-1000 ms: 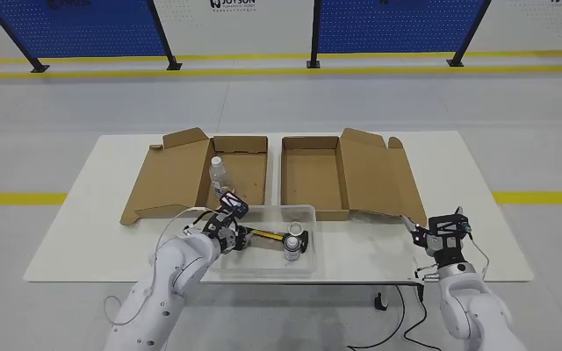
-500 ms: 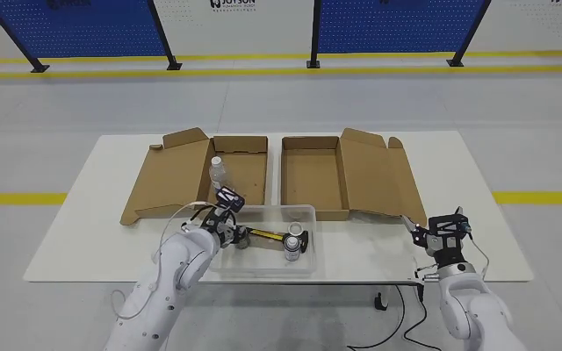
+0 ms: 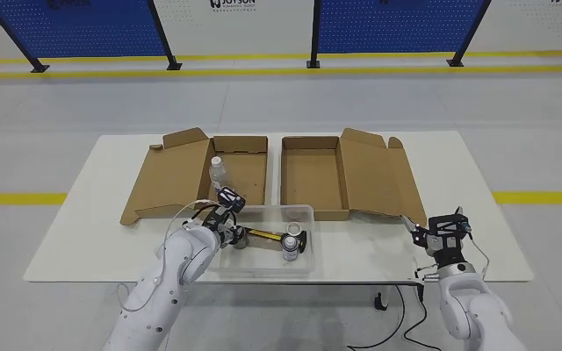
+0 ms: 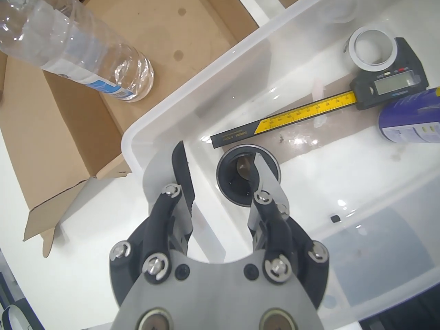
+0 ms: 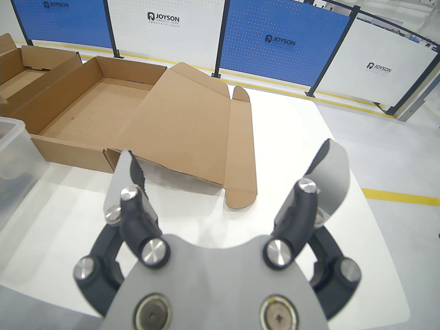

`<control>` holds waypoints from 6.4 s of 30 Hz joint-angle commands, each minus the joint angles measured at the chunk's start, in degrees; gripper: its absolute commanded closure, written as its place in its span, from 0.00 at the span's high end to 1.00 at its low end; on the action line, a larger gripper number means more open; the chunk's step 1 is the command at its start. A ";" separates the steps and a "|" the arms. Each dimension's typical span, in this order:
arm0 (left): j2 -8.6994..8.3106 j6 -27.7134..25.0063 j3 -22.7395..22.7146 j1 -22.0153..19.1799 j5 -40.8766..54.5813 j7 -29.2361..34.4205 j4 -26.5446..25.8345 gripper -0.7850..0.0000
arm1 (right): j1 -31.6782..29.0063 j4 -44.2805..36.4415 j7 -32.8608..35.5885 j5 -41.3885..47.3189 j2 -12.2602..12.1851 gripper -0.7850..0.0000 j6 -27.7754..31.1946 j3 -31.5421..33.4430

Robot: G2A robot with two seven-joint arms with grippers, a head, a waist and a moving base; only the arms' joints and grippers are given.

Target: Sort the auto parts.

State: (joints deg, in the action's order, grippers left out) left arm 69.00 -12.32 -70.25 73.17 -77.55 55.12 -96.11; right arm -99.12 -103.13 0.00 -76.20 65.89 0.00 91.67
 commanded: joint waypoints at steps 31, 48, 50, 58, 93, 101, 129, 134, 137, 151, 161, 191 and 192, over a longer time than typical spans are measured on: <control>0.35 -1.83 2.68 -3.50 15.29 8.53 2.35 0.47 | 0.00 0.00 0.00 0.00 0.00 1.00 0.00 0.00; 0.62 -1.80 6.31 -6.87 16.64 10.34 7.17 0.38 | 0.00 0.00 0.00 0.00 0.00 1.00 0.00 0.00; 0.63 -1.91 6.52 -7.00 17.11 10.09 7.44 0.00 | 0.00 0.00 0.00 0.00 0.00 1.00 0.00 0.00; 0.32 -1.78 5.98 -6.78 17.47 9.15 6.83 0.00 | 0.00 0.00 0.00 0.00 0.00 1.00 0.00 0.00; -2.26 -2.05 -2.59 1.53 26.54 7.68 -16.17 0.00 | 0.00 0.00 0.00 0.00 0.00 1.00 0.00 0.00; -2.48 -1.47 -2.54 1.07 26.08 4.29 -14.85 0.00 | 0.00 0.00 0.00 0.00 0.00 1.00 0.00 0.00; 1.77 11.06 11.87 -21.29 15.38 -9.10 15.18 0.00 | 0.00 0.00 0.00 0.00 0.00 1.00 0.00 0.00; 2.35 12.66 12.74 -23.55 13.83 -9.49 19.52 0.00 | 0.00 0.00 0.00 0.00 0.00 1.00 0.00 0.00; 2.60 13.37 11.74 -24.39 16.17 -9.70 21.83 0.00 | 0.00 0.00 0.00 0.00 0.00 1.00 0.00 0.00; 3.63 12.85 13.55 -25.65 15.11 -9.73 29.59 0.00 | 0.00 0.00 0.00 0.00 0.00 1.00 0.00 0.00; 4.65 13.12 14.86 -27.00 15.79 -9.23 32.87 0.00 | 0.00 0.00 0.00 0.00 0.00 1.00 0.00 0.00; 5.36 12.73 13.89 -26.42 11.76 -9.74 26.69 0.42 | 0.00 0.00 0.00 0.00 0.00 1.00 0.00 0.00; 5.25 12.45 13.42 -25.97 11.97 -9.79 25.27 0.42 | 0.00 0.00 0.00 0.00 0.00 1.00 0.00 0.00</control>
State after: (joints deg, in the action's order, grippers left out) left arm 74.37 0.37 -56.39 46.75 -65.69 45.35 -69.44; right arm -99.12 -103.13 0.00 -76.20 65.89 0.00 91.67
